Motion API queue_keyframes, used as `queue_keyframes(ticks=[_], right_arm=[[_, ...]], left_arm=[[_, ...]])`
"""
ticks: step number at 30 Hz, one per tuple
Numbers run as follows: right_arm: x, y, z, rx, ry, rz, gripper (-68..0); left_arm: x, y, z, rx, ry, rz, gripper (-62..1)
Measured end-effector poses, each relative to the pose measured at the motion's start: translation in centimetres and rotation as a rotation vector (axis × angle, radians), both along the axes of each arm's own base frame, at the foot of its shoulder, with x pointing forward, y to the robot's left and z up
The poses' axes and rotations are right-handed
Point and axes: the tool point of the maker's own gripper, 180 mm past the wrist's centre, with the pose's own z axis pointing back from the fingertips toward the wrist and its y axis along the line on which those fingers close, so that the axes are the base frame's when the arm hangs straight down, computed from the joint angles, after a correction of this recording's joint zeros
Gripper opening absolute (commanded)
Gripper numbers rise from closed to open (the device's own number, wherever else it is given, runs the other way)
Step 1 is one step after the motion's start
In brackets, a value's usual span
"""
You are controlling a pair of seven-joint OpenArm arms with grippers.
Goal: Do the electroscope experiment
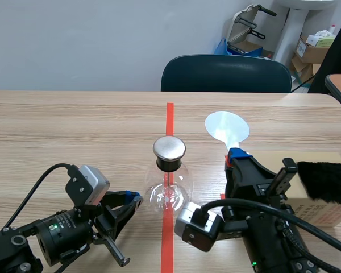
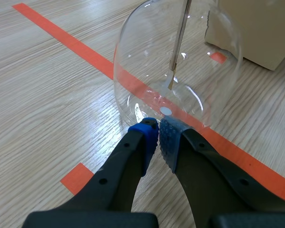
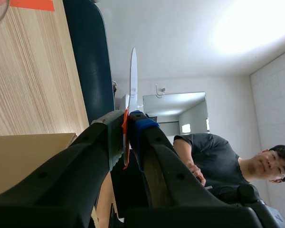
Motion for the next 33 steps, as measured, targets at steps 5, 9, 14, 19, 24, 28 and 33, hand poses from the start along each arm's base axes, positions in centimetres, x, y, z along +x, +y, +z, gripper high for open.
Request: queue_keyframes(ticks=[5,9,14,19,24,28,33], right_arm=[[0.0,0.0,0.0,0.0,0.0,0.0,-65.6],[0.0,0.0,0.0,0.0,0.0,0.0,-65.6],[-0.3,0.9,0.0,-0.004,-0.004,0.052,-65.6],[-0.8,2.4,-0.4,-0.021,0.015,0.142,-65.6],[-1.5,3.7,-0.6,-0.029,0.024,0.223,-65.6],[-2.1,4.8,-0.6,-0.034,0.02,0.288,-65.6],[-2.9,5.9,-0.5,-0.038,0.015,0.367,-65.6]], left_arm=[[0.0,0.0,0.0,0.0,0.0,0.0,-55.0],[0.0,0.0,0.0,0.0,0.0,0.0,-55.0],[0.0,0.0,0.1,-0.006,-0.005,0.0,-55.0],[0.0,0.0,0.1,-0.006,-0.005,0.0,-55.0],[0.0,0.0,0.1,-0.006,-0.005,0.0,-55.0],[0.0,0.0,0.1,-0.006,-0.005,0.0,-55.0],[0.0,0.0,0.1,-0.006,-0.005,0.0,-55.0]])
